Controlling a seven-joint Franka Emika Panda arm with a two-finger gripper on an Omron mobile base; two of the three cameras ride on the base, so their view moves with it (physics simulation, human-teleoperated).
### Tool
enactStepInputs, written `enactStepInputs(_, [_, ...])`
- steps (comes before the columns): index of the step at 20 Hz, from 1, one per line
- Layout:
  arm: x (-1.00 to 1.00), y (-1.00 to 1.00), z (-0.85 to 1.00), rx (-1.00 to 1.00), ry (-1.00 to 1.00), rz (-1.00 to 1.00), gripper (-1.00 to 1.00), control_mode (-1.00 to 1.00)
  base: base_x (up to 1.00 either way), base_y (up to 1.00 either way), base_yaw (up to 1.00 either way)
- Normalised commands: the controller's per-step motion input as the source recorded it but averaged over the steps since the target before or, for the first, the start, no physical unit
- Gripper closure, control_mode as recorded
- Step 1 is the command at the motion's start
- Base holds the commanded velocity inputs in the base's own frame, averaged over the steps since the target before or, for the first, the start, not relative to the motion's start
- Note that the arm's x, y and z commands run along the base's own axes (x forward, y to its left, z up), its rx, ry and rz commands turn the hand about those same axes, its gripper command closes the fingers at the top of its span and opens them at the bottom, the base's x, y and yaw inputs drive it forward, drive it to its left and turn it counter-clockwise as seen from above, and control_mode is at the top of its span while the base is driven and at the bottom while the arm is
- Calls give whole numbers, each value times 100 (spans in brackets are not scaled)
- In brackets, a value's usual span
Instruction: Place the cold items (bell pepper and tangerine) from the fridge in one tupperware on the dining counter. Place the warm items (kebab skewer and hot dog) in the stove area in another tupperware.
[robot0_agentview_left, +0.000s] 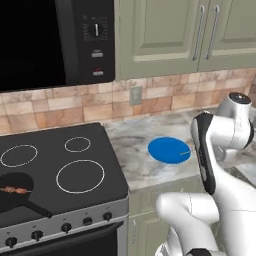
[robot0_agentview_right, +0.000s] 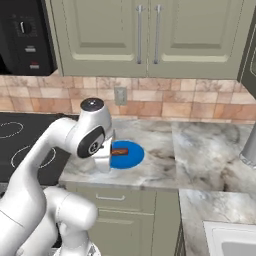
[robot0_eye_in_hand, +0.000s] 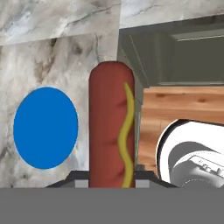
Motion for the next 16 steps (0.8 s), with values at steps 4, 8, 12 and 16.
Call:
enactStepInputs(4, [0,0,0,0,0,0,100,100,-76,68,38])
enactStepInputs(8, [0,0,0,0,0,0,100,100,-38,99,63])
enactStepInputs(12, [0,0,0,0,0,0,100,100,-26,99,79])
enactStepInputs(16, [0,0,0,0,0,0,100,100,-18,88,91])
